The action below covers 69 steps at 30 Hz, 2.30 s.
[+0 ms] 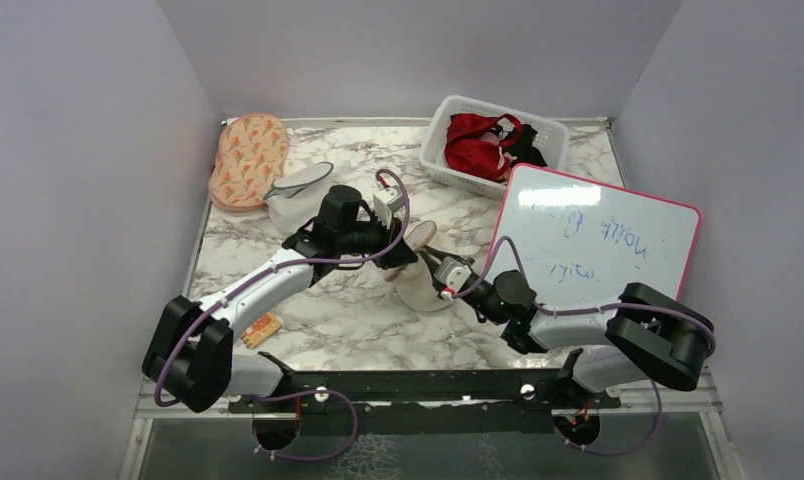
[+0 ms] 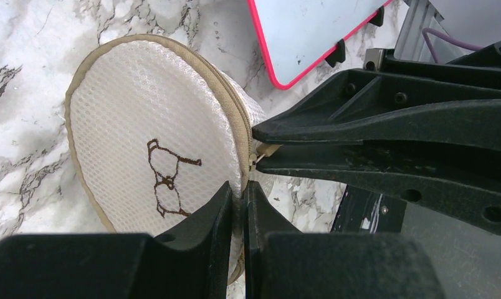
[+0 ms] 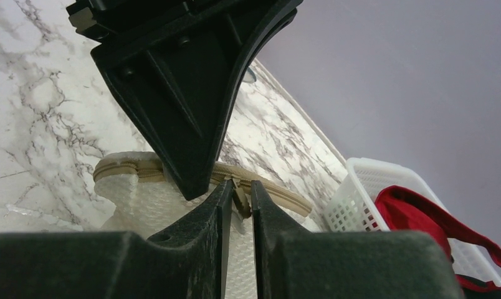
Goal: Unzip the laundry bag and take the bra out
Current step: Unzip the laundry bag at the center of the board.
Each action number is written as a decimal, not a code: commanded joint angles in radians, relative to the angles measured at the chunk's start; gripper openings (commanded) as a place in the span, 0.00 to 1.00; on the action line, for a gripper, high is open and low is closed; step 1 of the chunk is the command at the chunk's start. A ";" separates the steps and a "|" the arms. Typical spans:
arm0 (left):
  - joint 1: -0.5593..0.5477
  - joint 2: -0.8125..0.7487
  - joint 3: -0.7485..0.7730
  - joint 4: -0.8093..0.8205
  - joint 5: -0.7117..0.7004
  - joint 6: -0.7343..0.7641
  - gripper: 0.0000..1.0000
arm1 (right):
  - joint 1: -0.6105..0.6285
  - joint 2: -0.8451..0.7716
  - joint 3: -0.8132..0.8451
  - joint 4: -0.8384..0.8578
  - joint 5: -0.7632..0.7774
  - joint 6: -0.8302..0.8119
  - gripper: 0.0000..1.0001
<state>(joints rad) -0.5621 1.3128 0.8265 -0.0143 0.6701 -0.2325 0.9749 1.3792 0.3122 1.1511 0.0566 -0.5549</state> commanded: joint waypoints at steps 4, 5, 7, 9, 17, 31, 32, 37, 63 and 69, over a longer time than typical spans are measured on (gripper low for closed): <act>-0.001 0.004 -0.003 0.002 0.040 0.003 0.00 | -0.003 0.021 0.022 0.041 -0.012 -0.002 0.13; -0.001 0.005 -0.003 0.002 0.041 0.003 0.00 | -0.003 0.019 0.019 0.041 -0.012 -0.001 0.13; 0.000 0.006 -0.001 0.002 0.042 0.002 0.00 | -0.003 0.019 0.020 0.037 -0.012 -0.002 0.11; -0.001 0.006 -0.002 0.002 0.041 0.004 0.00 | -0.002 0.019 0.022 0.038 -0.003 0.003 0.08; -0.002 -0.012 0.007 -0.067 -0.044 0.105 0.00 | -0.002 -0.029 0.065 -0.116 0.133 0.093 0.01; -0.116 -0.384 -0.287 0.043 -0.228 0.715 0.00 | -0.080 -0.076 0.061 -0.248 0.028 0.388 0.01; -0.122 -0.416 -0.302 0.043 -0.235 0.766 0.00 | -0.086 -0.079 0.065 -0.259 0.029 0.403 0.01; -0.124 -0.499 -0.327 0.032 -0.315 0.868 0.00 | -0.101 -0.099 0.060 -0.263 -0.031 0.424 0.01; -0.126 -0.350 -0.148 -0.051 -0.395 -0.015 0.58 | -0.101 -0.075 0.110 -0.318 -0.267 0.414 0.01; -0.125 -0.322 -0.133 -0.050 -0.383 -0.028 0.59 | -0.101 -0.075 0.113 -0.321 -0.270 0.417 0.01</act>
<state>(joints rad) -0.6830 0.9852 0.6548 -0.0620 0.2699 -0.2054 0.8749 1.3006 0.4072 0.8215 -0.1928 -0.1501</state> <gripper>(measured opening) 0.592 0.017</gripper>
